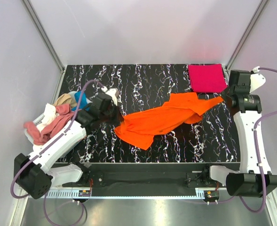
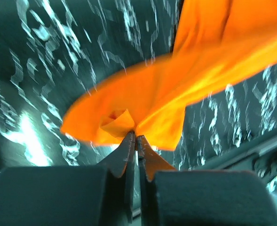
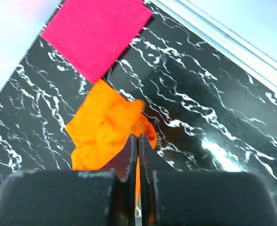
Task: Fold and stack the t-shirts
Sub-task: Flatten the tshirt out
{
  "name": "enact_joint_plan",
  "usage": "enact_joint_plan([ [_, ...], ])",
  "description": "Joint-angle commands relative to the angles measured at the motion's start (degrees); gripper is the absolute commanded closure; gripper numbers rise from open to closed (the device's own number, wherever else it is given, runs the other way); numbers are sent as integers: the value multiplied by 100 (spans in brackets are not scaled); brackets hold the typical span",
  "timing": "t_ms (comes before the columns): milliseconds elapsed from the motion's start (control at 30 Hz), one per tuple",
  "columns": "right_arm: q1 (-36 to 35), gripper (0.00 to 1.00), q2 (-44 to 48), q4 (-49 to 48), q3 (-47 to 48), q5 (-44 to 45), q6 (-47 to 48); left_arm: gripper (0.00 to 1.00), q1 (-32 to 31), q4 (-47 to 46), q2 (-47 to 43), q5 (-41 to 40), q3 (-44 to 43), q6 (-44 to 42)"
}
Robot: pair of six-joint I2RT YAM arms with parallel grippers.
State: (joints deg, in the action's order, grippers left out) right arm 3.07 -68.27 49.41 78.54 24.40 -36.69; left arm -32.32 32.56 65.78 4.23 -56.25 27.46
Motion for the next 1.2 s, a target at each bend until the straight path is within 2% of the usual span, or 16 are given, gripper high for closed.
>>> enact_joint_plan([
  [0, 44, 100, -195, 569, 169, 328, -75, 88, -458, -92, 102, -220, 351, 171],
  [200, 185, 100, -38, 711, 478, 425, -67, 49, -899, -39, -460, -203, 755, 312],
  [300, 194, 100, 94, 702, 381, 249, -119, 44, -899, -4, -628, -370, 817, 365],
  [433, 185, 100, 287, 658, 250, 135, -137, 44, -891, -187, -269, -81, 913, 540],
  [500, 194, 100, 384, 579, 109, 48, -181, 46, -882, -468, -136, 437, 1045, 602],
  [567, 194, 100, 516, 430, -92, -137, -190, 52, -917, -1065, -13, 910, 1387, 848],
  [633, 185, 100, 543, 394, -164, -260, -190, 53, -1030, -1611, 75, 1062, 1677, 1120],
  [700, 194, 100, 525, 368, -217, -365, -181, 53, -1285, -1874, 172, 984, 1792, 1339],
  [833, 194, 100, 543, 280, -243, -515, -181, 46, -1777, -2069, 304, 624, 1863, 1586],
  [1167, 185, 100, 648, 218, -261, -586, -137, 44, -2121, -1894, 1016, -18, 1854, 2079],
])
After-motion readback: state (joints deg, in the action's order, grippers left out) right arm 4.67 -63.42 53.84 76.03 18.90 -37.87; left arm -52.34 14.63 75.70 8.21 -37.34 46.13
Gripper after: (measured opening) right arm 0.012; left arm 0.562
